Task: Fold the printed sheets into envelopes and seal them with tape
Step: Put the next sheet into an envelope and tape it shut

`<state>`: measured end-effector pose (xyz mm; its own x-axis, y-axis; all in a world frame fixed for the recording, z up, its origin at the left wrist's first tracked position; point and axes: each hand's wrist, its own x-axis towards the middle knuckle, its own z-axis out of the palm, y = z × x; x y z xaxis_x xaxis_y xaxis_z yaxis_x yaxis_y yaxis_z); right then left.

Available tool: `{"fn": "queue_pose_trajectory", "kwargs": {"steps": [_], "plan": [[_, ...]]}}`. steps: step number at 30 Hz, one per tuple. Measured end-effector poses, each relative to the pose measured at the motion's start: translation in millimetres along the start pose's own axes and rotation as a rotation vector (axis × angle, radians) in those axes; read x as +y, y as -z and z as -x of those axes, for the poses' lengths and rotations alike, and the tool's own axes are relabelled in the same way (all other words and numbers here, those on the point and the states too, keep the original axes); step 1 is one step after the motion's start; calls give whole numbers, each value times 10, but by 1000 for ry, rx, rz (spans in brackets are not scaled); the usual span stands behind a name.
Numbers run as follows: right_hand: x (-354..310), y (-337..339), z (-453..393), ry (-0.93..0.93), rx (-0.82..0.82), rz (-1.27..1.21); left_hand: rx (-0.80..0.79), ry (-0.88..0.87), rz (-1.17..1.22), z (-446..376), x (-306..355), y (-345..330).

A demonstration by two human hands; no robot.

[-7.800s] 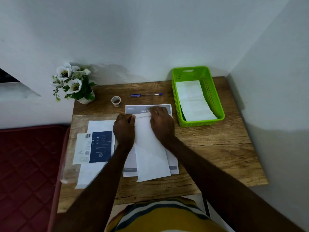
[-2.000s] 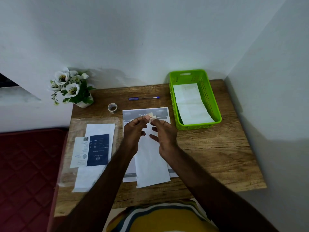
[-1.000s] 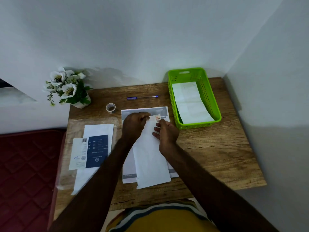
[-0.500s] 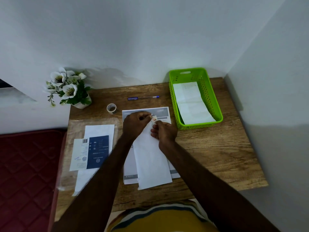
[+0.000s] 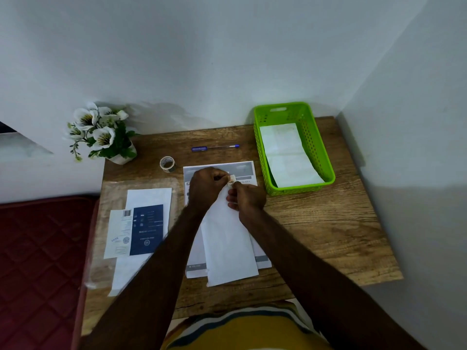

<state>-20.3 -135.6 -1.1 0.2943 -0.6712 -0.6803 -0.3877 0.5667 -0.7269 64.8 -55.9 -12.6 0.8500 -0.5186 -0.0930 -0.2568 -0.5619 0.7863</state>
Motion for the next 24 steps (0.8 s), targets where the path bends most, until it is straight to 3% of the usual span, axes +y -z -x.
{"fn": "queue_pose_trajectory", "kwargs": {"steps": [24], "plan": [[21,-62,-139,-60,-32,36,89,-46,-95,92,-5,-78]]}}
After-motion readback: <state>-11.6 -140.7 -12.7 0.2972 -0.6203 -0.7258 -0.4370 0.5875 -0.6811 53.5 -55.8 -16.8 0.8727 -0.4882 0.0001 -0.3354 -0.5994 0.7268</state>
